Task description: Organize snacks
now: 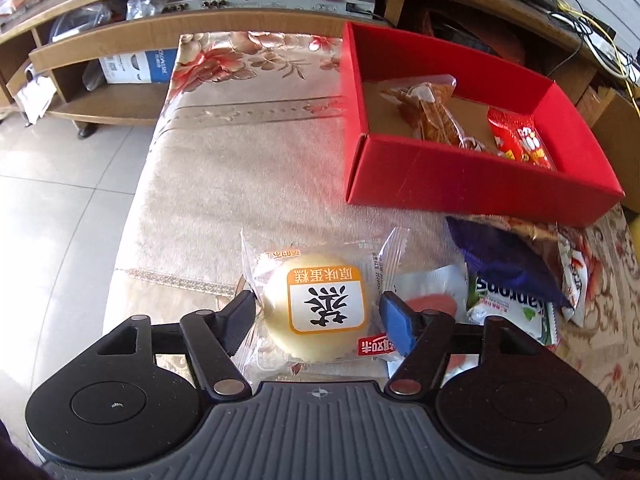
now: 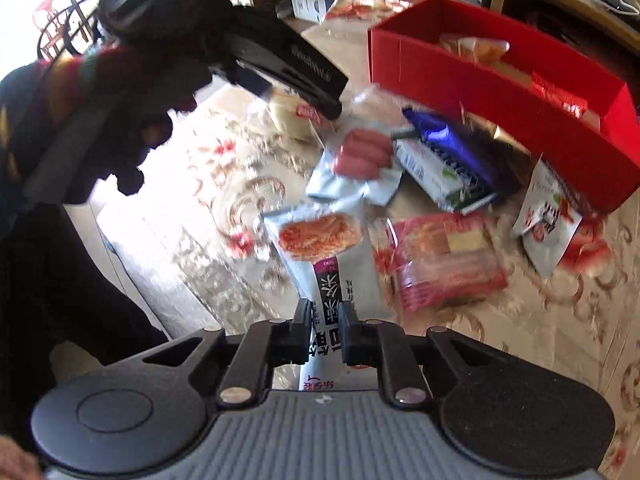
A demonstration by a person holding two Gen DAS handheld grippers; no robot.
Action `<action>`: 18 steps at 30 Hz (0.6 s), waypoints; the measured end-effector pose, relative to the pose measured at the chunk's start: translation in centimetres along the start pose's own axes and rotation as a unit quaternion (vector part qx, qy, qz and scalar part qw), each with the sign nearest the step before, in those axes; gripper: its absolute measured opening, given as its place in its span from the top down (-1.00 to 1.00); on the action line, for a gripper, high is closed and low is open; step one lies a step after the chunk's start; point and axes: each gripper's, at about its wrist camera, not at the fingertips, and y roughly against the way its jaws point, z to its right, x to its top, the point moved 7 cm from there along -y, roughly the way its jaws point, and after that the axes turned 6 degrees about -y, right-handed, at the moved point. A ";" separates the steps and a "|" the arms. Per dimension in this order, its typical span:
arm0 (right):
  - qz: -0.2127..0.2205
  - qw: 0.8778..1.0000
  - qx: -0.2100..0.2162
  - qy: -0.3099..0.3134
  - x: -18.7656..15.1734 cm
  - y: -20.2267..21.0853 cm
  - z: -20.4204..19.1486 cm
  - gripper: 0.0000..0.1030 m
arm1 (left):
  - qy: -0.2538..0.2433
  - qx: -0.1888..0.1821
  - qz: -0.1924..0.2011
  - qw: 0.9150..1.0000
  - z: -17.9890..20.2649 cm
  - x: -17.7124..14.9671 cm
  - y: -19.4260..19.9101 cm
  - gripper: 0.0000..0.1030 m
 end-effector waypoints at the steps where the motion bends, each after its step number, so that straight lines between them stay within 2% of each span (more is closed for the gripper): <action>1: -0.003 1.000 0.001 0.002 -0.1 -0.2 -0.1 0.66 | -0.001 0.000 0.000 1.000 0.1 0.0 0.0 -0.49; 4: -0.010 1.000 0.008 0.008 -0.1 -0.5 -0.5 0.52 | -0.003 -0.001 -0.001 1.000 0.2 0.1 -0.2 -0.60; 9: -0.018 0.999 0.023 0.025 0.7 -1.5 -1.4 -0.02 | -0.005 0.000 -0.008 1.000 0.4 0.1 -0.8 -0.68; 12: -0.016 0.999 0.020 0.045 1.6 -2.4 -2.4 -0.13 | 0.003 0.000 -0.014 1.000 0.2 0.2 -1.2 -0.76; 15: -0.017 0.999 0.031 0.036 2.1 -2.1 -2.5 -0.14 | 0.014 -0.006 -0.017 1.000 -0.2 0.2 -1.3 -0.77; 18: 0.004 0.999 0.038 0.023 2.6 -0.6 -1.5 -0.15 | 0.026 -0.017 -0.023 0.999 -0.6 0.1 -1.6 -0.77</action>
